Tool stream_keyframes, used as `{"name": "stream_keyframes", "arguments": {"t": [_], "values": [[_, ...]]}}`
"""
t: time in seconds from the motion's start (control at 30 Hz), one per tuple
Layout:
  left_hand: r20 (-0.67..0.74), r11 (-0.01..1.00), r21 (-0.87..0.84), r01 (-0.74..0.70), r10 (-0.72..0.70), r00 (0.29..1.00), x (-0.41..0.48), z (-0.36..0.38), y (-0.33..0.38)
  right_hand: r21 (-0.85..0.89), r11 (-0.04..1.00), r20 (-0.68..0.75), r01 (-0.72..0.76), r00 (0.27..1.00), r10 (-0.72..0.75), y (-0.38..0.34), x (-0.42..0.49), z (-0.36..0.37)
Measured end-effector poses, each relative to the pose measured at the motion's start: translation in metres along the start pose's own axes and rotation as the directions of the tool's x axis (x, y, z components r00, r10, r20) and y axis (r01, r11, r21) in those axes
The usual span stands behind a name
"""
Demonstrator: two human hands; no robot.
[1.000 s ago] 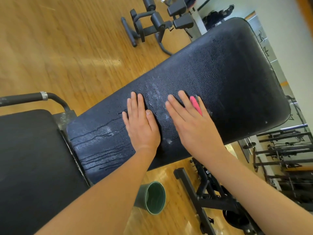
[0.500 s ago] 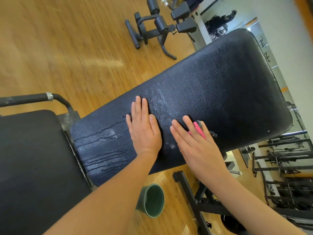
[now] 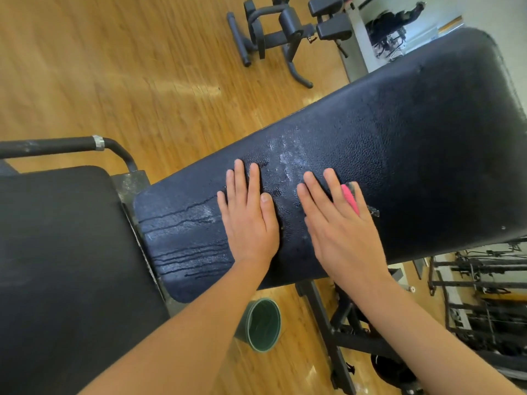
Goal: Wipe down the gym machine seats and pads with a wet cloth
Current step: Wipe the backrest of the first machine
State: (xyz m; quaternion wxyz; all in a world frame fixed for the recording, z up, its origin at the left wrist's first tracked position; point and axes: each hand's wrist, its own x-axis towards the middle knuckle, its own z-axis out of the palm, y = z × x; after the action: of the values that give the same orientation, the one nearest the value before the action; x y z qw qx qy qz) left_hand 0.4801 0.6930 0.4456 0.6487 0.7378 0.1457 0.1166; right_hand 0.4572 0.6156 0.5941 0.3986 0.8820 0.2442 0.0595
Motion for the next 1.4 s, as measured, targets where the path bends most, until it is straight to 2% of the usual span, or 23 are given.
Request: {"name": "stream_keyframes", "arguments": {"t": [0.23, 0.53, 0.7, 0.83, 1.0, 1.2, 1.33, 1.4], "values": [[-0.001, 0.999, -0.028, -0.017, 0.017, 1.0, -0.001, -0.002, -0.005, 0.022, 0.997, -0.004, -0.072, 0.997, 0.072, -0.014, 0.071, -0.002], [0.032, 1.0, 0.009, -0.029, 0.028, 0.999, 0.001, -0.005, -0.009, 0.003, 0.998, 0.026, 0.055, 0.998, -0.055, 0.006, 0.017, -0.009], [0.041, 0.999, 0.016, -0.035, 0.035, 0.999, 0.002, -0.005, -0.01, -0.046, 0.998, 0.01, 0.031, 0.999, -0.031, -0.001, 0.043, -0.004], [0.048, 1.0, 0.014, -0.028, 0.028, 0.998, 0.003, -0.006, -0.011, -0.013, 0.999, 0.009, 0.03, 1.0, -0.03, -0.004, 0.053, -0.005], [0.081, 0.997, -0.072, -0.041, 0.047, 0.996, 0.0, -0.012, -0.005, 0.13, 0.984, 0.008, 0.123, 0.992, -0.125, 0.009, 0.045, -0.018], [0.136, 0.963, -0.232, -0.135, 0.169, 0.976, -0.018, -0.015, 0.024, 0.126, 0.972, -0.062, 0.198, 0.979, -0.192, 0.033, 0.031, -0.03], [0.123, 0.969, -0.235, -0.071, 0.102, 0.987, -0.02, -0.01, 0.039, 0.127, 0.978, -0.092, 0.163, 0.984, -0.152, 0.057, 0.02, -0.037], [0.12, 0.974, -0.215, -0.071, 0.098, 0.988, -0.021, -0.01, 0.041, 0.069, 0.987, -0.083, 0.143, 0.987, -0.137, 0.07, 0.014, -0.04]]}}
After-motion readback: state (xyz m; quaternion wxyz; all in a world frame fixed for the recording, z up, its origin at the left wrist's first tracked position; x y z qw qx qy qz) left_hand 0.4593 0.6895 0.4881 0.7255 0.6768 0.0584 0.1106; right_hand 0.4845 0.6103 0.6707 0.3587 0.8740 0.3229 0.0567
